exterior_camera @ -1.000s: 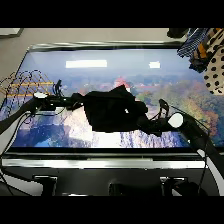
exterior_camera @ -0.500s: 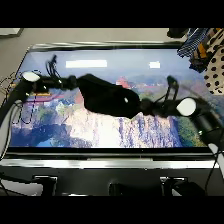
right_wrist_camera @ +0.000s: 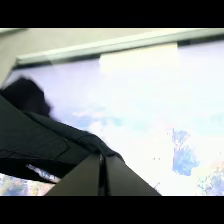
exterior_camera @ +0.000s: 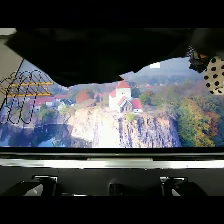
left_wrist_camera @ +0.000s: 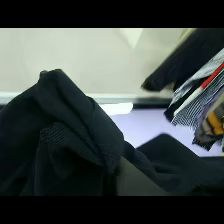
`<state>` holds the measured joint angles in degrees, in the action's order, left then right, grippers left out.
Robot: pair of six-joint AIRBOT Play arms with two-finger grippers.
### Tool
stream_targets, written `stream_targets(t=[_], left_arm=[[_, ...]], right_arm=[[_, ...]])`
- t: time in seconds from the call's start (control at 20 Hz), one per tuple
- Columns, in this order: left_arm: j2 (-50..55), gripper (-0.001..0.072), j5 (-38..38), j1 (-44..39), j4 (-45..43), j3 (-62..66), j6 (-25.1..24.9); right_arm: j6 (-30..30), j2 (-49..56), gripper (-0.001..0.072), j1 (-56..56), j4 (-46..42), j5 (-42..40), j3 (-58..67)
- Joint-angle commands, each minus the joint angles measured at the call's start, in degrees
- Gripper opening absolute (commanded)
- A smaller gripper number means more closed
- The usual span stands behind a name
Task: Fold the clothes and pants, and hang the long-sleeved shirts on hangers.
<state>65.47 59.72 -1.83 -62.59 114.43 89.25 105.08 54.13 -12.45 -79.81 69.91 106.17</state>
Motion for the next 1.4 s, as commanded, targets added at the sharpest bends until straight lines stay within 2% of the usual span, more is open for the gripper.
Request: stream_targets(t=[0.0, 0.2, 0.3, 0.4, 0.55, 0.65, 0.75, 0.9, 1.05, 1.1, 1.15, 1.25, 1.35], left_arm=[[-10.12, 0.0019, 6.25, 0.07, -5.29, 1.51, 5.81], [-13.29, 0.0020, 13.35, 0.00, -5.20, 1.46, 9.70], [-12.41, 0.0020, 12.98, -0.17, -3.85, -0.66, 9.84], [-10.08, 0.0021, 12.70, -0.20, -1.14, -5.03, 9.81], [-3.48, 0.0020, 10.08, -2.14, 1.09, -13.49, 9.22], [3.41, 0.0020, 5.05, -5.16, 1.09, -18.73, 5.55], [11.91, 0.0020, 1.60, -7.85, 1.11, -21.42, 5.25], [25.00, 0.0020, -1.03, -10.49, 1.16, -21.66, 5.25], [33.64, 0.0026, -2.60, -10.25, 3.19, -21.66, 5.27], [34.77, 0.0078, -2.56, -9.31, 4.35, -21.64, 5.27], [34.91, 0.0247, -2.10, -7.82, 5.49, -21.53, 5.27], [33.03, 0.0661, 1.07, -3.58, 6.32, -20.61, 3.78], [28.87, 0.0684, 5.62, 1.75, 5.14, -21.35, -0.85]], right_arm=[[-1.11, -7.26, 0.0023, 0.04, 3.06, 8.02, 4.76], [2.58, -11.82, 0.0023, 0.04, 4.79, 9.44, 4.74], [4.20, -10.47, 0.0023, 0.04, 4.81, 10.23, 4.68], [4.28, -6.45, 0.0023, 0.04, 4.81, 14.14, 4.68], [1.44, 3.58, 0.0023, 0.04, 4.74, 24.87, 4.61], [0.35, 10.82, 0.0023, 0.04, 4.35, 28.13, 3.65], [-1.03, 17.14, 0.0022, 0.04, 4.15, 25.42, 0.55], [-2.89, 25.18, 0.0022, 0.04, 4.02, 15.72, -6.73], [-2.86, 32.74, 0.0022, 0.00, 4.13, 6.88, -11.82], [-2.86, 34.71, 0.0023, 0.00, 4.15, 5.88, -12.02], [-2.86, 36.15, 0.0023, 0.00, 4.15, 5.33, -12.02], [-3.54, 36.74, 0.0022, 0.00, 4.13, 4.96, -12.02], [-3.52, 36.41, 0.0022, 0.00, 4.13, 6.21, -12.00]])
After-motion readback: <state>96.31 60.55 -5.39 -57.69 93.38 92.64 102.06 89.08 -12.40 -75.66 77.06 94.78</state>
